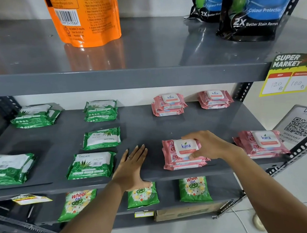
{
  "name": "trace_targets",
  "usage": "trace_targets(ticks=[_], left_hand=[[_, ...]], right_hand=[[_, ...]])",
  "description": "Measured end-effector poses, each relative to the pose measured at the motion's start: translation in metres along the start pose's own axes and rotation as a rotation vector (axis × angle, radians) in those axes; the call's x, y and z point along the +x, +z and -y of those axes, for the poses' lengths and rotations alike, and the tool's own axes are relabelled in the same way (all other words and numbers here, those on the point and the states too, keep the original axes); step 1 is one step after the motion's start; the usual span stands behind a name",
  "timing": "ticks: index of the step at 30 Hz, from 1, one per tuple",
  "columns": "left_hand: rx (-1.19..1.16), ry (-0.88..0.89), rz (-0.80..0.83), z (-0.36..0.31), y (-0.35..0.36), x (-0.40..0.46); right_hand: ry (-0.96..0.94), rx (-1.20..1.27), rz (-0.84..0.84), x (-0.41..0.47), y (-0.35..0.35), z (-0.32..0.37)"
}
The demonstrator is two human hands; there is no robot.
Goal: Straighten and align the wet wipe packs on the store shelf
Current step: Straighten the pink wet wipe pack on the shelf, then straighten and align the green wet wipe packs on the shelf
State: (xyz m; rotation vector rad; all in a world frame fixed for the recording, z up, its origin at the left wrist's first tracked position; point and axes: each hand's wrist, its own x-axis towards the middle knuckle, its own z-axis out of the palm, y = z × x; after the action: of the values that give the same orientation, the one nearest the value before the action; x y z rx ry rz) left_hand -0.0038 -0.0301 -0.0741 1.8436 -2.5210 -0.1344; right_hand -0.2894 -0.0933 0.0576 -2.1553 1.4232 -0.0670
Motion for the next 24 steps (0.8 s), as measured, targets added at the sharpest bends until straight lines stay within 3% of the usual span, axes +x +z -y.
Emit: trace_targets(ticks=[8, 12, 16, 20, 24], left_hand=[[-0.053, 0.013, 0.010, 0.001, -0.002, -0.002], [-0.062, -0.013, -0.117, 0.004, -0.016, -0.018], [-0.226, -0.092, -0.210, 0.034, -0.045, -0.049], [-0.177, -0.236, -0.168, 0.098, -0.064, -0.088], [-0.270, -0.311, -0.013, 0.169, -0.059, -0.133]], right_hand=[[-0.052, 0.081, -0.057, -0.008, -0.006, 0.015], [-0.146, 0.080, -0.189, 0.002, -0.013, 0.050], [-0.220, 0.151, -0.257, 0.033, 0.002, 0.097], [-0.251, 0.151, -0.218, 0.084, 0.042, 0.143], [-0.210, 0.009, -0.001, 0.131, 0.083, 0.183]])
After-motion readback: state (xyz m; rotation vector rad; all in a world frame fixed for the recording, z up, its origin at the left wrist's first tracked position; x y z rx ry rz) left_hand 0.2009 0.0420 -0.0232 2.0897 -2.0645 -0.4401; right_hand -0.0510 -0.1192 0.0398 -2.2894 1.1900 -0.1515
